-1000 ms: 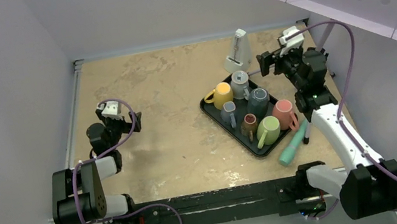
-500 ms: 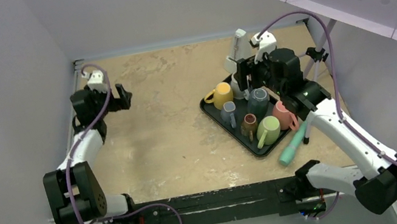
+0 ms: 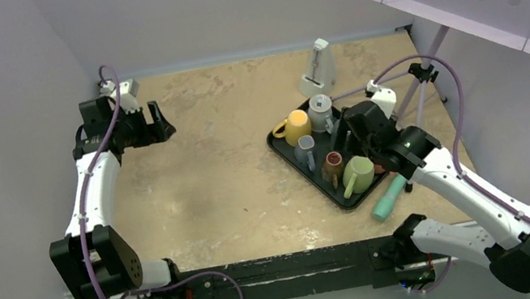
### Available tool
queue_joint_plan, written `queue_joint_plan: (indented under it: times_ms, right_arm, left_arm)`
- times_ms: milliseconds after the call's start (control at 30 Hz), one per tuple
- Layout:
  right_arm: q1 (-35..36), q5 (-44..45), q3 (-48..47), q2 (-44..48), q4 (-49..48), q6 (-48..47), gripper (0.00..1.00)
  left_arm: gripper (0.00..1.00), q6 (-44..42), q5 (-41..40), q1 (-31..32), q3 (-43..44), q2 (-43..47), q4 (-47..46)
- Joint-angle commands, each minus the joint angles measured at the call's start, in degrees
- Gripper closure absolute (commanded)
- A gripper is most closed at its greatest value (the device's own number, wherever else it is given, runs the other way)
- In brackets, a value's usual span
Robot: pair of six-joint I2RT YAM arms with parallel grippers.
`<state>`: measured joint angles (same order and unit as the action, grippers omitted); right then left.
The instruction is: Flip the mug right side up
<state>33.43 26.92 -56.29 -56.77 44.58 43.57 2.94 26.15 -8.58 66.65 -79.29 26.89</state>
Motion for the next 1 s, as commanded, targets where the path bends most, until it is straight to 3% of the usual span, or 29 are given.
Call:
queue_joint_plan:
  times_ms: [0,133,400,600,967]
  right_arm:
    - [-4.1,7.9,1.3,2.0,0.3,1.9,0.19]
    - [-16.6,-4.2,3.4,0.5,-6.2,-6.3,0.17]
    - [-30.5,-16.1,8.7,-0.3,-14.6,-12.7,0.13]
    - [-32.6,-21.8,10.4,-3.9,-16.9,-13.8,0.15]
    - [-32.6,-26.7,14.9,-4.2,-23.0,-7.2,0.31]
  left_arm:
    - [0.12,3.7,0.2,0.3,1.9,1.9,5.4]
    - [0.13,3.5,-0.7,0.3,1.9,1.9,5.3]
    - [0.13,2.3,-1.3,0.3,1.4,3.0,5.5]
    - [0.13,1.5,-1.4,0.3,1.4,3.0,5.5]
    - [0.14,1.1,-1.7,0.4,1.5,2.8,5.4]
